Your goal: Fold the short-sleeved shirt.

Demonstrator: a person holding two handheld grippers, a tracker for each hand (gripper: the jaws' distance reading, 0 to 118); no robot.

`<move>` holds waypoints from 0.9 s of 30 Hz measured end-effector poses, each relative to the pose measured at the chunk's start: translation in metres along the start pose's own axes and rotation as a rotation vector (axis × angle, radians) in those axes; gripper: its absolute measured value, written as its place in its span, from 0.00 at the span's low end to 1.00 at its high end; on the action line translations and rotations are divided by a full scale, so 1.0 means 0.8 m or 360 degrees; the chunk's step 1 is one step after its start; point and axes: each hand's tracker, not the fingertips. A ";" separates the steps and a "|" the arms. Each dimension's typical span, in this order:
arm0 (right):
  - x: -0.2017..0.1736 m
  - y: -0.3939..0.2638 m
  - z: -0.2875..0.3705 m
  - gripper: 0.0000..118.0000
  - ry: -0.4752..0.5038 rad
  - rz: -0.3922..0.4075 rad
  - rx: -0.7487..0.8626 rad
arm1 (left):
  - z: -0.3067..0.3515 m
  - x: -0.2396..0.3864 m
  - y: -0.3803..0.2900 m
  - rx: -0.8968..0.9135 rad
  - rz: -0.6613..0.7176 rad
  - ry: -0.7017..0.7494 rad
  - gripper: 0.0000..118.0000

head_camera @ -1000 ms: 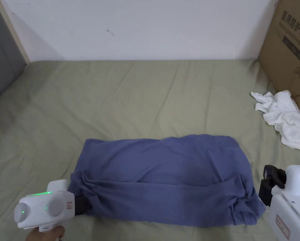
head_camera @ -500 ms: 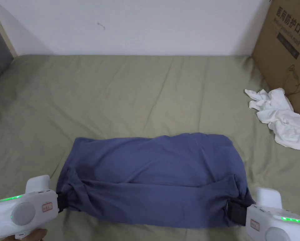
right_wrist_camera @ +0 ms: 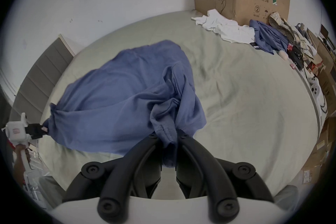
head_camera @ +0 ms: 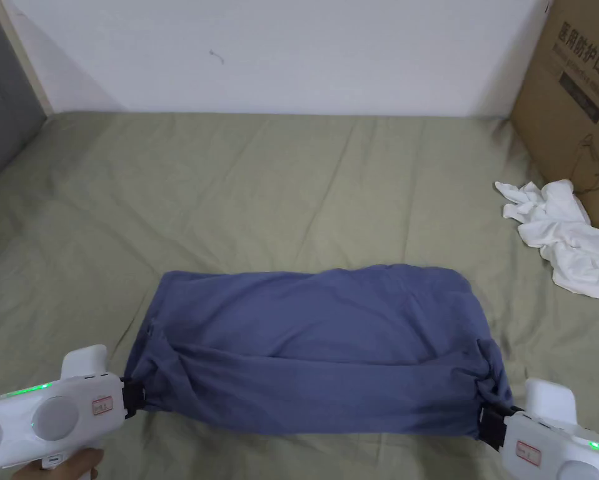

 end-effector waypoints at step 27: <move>0.027 -0.088 0.081 0.79 -0.0043 -0.0141 -0.0073 | 0.063 -0.024 -0.123 -0.0156 -0.0019 0.0048 0.73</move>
